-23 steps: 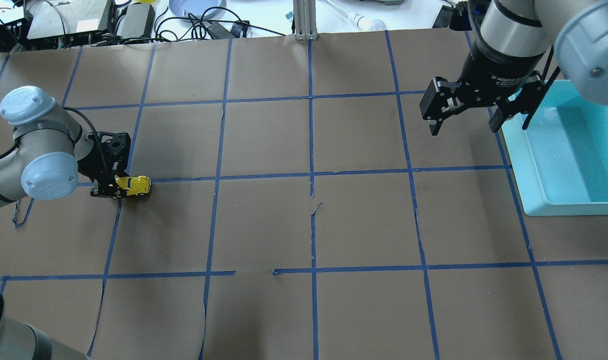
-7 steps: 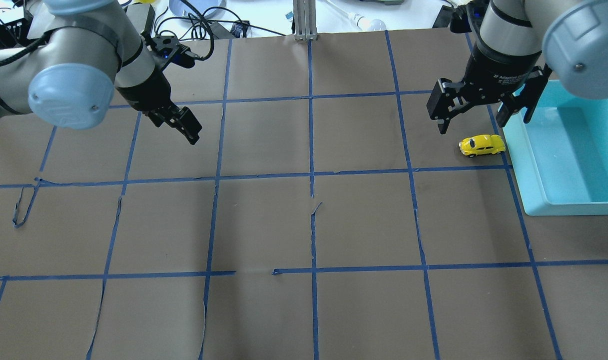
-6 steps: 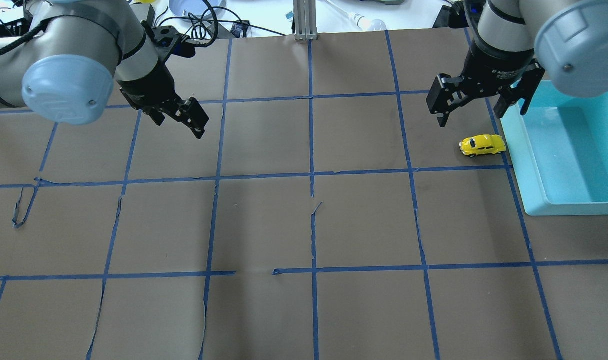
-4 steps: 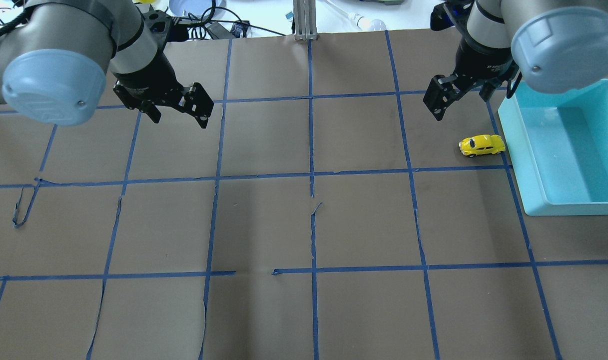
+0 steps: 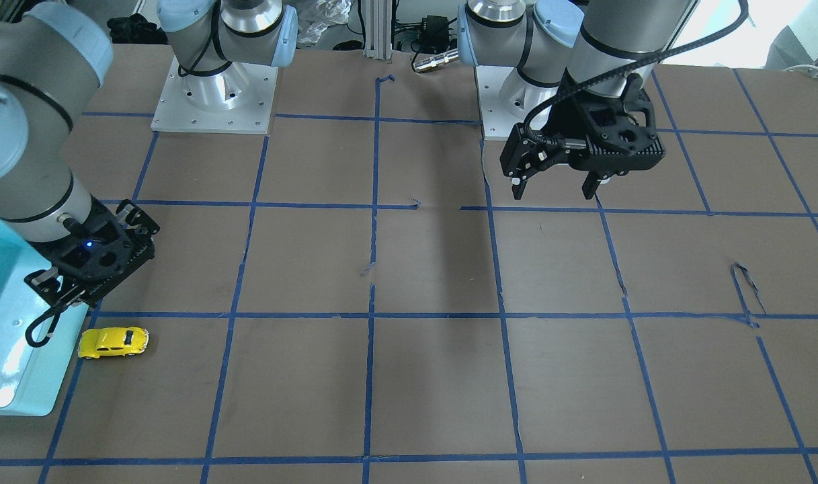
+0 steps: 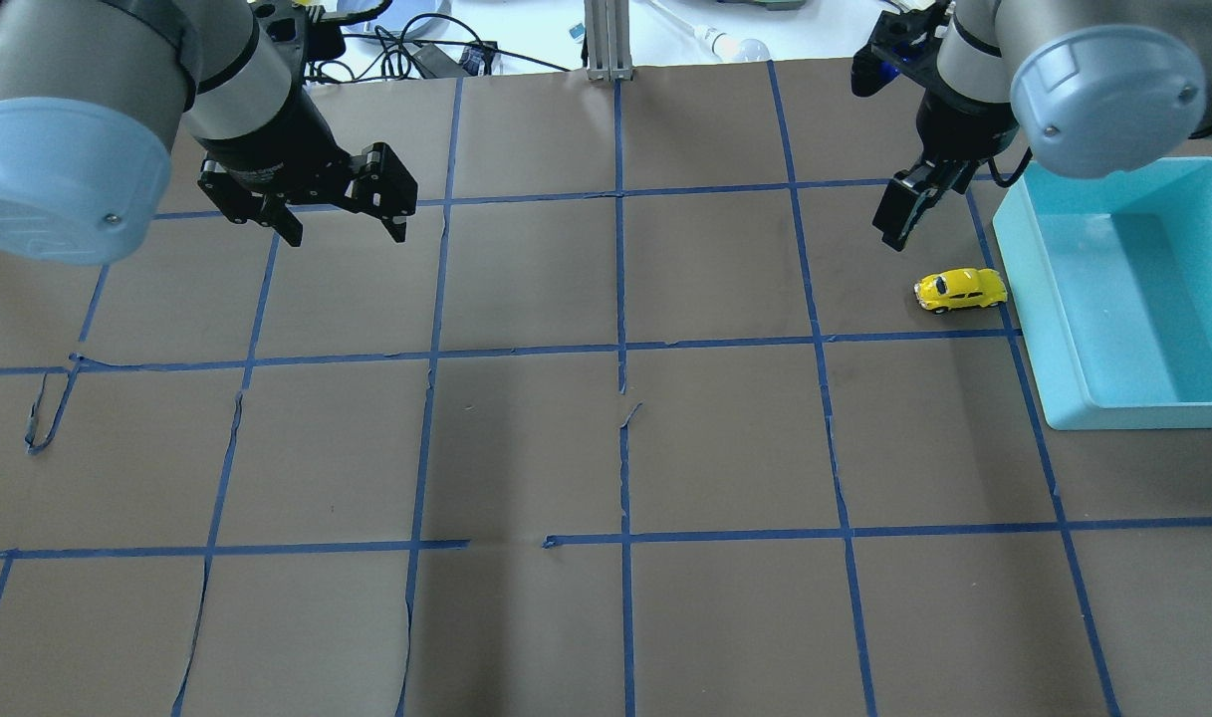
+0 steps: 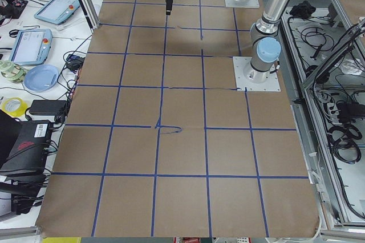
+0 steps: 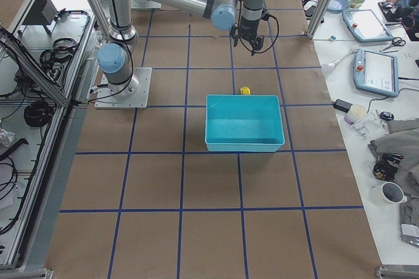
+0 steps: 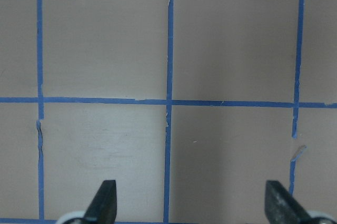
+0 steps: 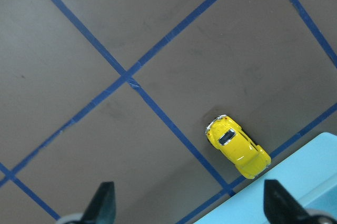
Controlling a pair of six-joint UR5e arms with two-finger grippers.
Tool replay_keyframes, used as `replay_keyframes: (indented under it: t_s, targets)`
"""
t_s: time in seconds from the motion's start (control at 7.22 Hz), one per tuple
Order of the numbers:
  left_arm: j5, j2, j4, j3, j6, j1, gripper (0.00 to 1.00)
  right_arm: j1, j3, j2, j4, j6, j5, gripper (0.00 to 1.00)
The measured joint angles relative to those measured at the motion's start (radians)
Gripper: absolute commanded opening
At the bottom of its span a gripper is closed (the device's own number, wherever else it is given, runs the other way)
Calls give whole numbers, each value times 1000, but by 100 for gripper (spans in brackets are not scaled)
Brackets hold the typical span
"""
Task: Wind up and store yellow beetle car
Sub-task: 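Lower the right gripper onto the car while the left gripper lifts away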
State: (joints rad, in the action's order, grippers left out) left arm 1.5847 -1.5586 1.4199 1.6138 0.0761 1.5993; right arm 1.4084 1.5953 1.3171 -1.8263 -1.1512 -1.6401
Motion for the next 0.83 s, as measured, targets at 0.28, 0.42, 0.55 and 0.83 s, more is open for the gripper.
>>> replay_keyframes:
  t_s: [0.28, 0.42, 0.55, 0.83]
  targets:
    - [5, 16, 0, 1, 7, -9, 100, -61, 49, -47, -103, -211, 13, 100]
    - [6, 19, 0, 1, 8, -16, 100, -70, 106, -67, -218, -305, 13, 100]
    - [12, 21, -2, 0, 4, -20, 100, -75, 156, -84, -324, -391, 9, 100]
    - [22, 23, -6, -5, -6, -42, 100, -85, 198, -119, -417, -468, 5, 100]
